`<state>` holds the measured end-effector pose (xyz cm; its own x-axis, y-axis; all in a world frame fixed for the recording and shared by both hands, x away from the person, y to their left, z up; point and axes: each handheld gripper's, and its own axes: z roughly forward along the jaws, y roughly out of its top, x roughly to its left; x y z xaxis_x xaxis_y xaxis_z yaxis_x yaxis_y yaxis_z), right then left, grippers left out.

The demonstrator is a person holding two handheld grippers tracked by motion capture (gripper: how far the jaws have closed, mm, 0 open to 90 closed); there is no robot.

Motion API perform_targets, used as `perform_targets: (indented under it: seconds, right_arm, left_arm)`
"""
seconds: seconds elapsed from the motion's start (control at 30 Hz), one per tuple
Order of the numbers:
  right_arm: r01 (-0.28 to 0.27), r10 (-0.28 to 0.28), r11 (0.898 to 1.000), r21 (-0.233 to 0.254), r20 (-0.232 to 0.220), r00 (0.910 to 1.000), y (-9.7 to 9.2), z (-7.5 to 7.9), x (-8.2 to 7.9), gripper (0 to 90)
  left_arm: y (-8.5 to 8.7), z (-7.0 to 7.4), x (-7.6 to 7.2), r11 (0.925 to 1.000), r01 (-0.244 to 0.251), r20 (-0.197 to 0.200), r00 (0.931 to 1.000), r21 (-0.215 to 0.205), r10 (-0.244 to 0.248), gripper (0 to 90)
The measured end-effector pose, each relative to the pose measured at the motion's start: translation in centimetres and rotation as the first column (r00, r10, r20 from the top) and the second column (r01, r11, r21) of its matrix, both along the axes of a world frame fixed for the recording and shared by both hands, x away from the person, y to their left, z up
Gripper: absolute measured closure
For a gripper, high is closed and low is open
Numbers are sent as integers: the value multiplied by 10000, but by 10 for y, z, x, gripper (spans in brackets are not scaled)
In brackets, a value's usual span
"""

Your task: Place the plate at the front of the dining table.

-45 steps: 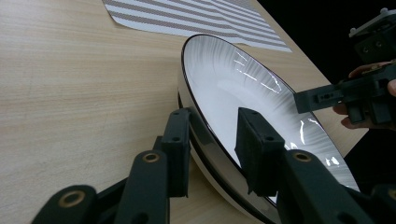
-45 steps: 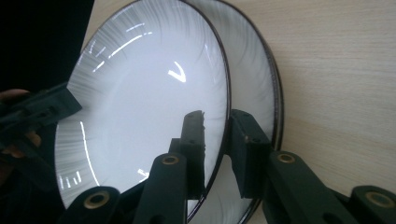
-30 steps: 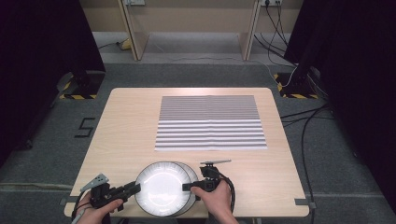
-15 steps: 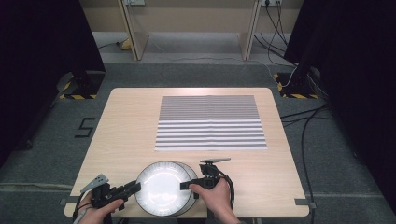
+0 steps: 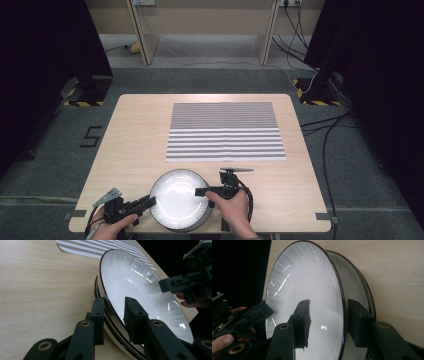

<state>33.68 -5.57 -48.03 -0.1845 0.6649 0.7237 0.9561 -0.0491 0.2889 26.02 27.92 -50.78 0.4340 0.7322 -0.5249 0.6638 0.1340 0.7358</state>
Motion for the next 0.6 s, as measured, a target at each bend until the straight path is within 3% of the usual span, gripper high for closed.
perform_targets:
  seconds: [0.53,0.6]
  right_arm:
    - [-169,175,9995,250,-205,9996,-10,-2,7,691]
    - [-208,208,9998,-23,-67,9998,-11,-4,7,790]
  left_arm:
    - [-6,-2,4,9991,58,51,10000,427,-60,694]
    - [-6,-2,5,9990,32,67,10000,452,-35,694]
